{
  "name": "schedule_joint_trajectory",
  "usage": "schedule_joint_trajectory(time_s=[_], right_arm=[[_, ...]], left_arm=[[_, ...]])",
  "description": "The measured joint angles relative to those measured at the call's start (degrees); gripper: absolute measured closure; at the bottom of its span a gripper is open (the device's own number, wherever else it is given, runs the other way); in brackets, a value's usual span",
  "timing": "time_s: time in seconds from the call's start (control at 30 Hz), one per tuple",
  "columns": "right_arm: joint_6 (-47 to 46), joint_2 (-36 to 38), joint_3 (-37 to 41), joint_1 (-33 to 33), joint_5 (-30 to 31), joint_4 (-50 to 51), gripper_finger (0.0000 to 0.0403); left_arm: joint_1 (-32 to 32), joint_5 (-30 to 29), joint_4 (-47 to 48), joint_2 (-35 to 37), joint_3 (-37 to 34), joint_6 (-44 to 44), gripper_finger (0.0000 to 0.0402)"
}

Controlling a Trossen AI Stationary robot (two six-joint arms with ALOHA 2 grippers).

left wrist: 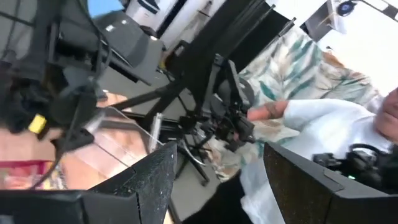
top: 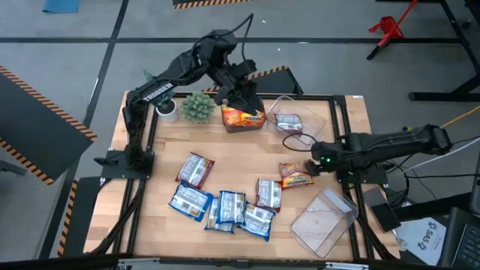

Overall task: Sort Maruchan noodles
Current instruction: Put the red noodle pack into the top transparent bin

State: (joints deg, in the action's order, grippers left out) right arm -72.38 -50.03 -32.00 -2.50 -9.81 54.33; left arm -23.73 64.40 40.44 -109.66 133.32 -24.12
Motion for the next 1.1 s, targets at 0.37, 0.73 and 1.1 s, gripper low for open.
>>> schedule_joint_trajectory(time_s=[0.37,0.73,1.1], right_arm=[[-3.32,-5.93,8.55,0.28,4.2,-15.87,0.0074],[-3.29,-15.22,10.79,0.28,2.78,-34.51,0.0163],[-2.13,-16.33,10.85,0.23,6.23,-38.7,0.0383]], left_arm=[[-1.98,-3.69,4.12,-0.08,0.02,-0.63,0.0167],[-2.25,-4.41,4.16,-0.08,0.02,-0.27,0.0167],[-3.97,-5.17,4.23,-0.1,0.02,0.25,0.0166]])
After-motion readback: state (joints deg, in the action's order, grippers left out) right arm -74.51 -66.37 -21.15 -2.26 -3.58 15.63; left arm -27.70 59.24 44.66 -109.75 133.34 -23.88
